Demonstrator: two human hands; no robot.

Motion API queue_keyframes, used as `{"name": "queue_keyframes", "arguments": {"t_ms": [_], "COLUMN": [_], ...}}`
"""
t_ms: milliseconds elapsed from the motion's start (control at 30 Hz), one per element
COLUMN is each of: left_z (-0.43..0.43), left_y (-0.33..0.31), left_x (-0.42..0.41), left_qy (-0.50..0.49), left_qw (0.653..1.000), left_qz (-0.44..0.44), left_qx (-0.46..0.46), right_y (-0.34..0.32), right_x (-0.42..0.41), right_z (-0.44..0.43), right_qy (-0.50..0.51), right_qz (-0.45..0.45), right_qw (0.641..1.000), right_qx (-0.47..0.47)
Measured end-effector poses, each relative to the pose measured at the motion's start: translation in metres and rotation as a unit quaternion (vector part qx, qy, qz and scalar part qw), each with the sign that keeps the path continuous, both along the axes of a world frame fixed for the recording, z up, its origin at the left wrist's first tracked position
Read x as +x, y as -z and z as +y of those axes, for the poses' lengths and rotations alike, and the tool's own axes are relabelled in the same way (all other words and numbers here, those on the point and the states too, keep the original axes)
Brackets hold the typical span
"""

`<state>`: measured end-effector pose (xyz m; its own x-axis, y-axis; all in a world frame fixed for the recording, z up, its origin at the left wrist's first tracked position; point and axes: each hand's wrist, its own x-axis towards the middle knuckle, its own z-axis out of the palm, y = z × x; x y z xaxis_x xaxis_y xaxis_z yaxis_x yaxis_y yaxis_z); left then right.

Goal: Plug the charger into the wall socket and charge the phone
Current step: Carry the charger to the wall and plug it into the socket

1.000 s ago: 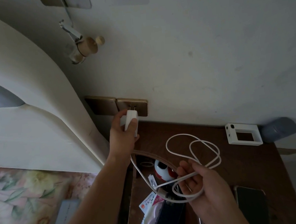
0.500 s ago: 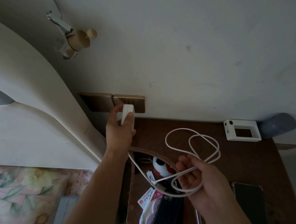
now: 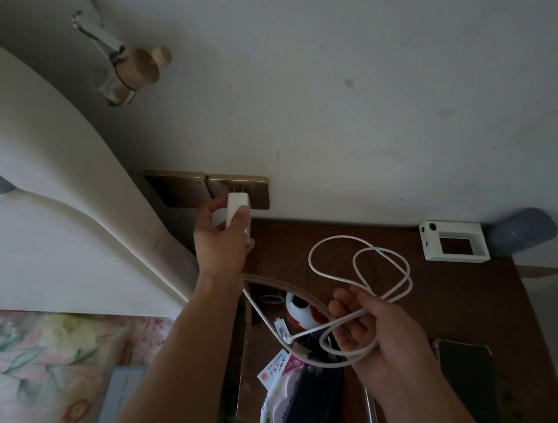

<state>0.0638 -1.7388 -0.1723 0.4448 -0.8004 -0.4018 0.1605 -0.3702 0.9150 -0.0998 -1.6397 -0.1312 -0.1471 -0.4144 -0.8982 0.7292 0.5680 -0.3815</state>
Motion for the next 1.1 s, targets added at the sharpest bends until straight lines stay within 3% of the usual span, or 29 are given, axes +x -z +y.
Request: {"name": "queue_keyframes", "arguments": {"t_ms": [767,833,933,1033,1100], "left_z": [-0.015,-0.014,-0.005,0.026,0.056], "left_y": [-0.010,-0.012,-0.020,-0.034,-0.045], "left_x": [0.003,0.002,0.005,0.008,0.002], "left_qy": [-0.014,0.014,0.063,0.036,0.026], "left_qw": [0.995,0.994,0.977,0.936,0.921], "left_qz": [0.014,-0.024,-0.178,-0.349,-0.384], "left_qx": [0.097,0.108,0.098,0.009,-0.057], "right_y": [-0.003,-0.006,-0.012,-0.017,-0.019], "right_x": [-0.017,-0.021,-0.030,-0.040,-0.045], "right_z": [0.006,0.010,0.018,0.026,0.030], "right_qy": [0.012,0.020,0.018,0.009,0.006], "right_qz": [0.004,0.003,0.004,0.009,0.012], "right_qw": [1.000,1.000,1.000,1.000,1.000], "right_qx": [-0.016,-0.015,-0.021,-0.024,-0.021]}}
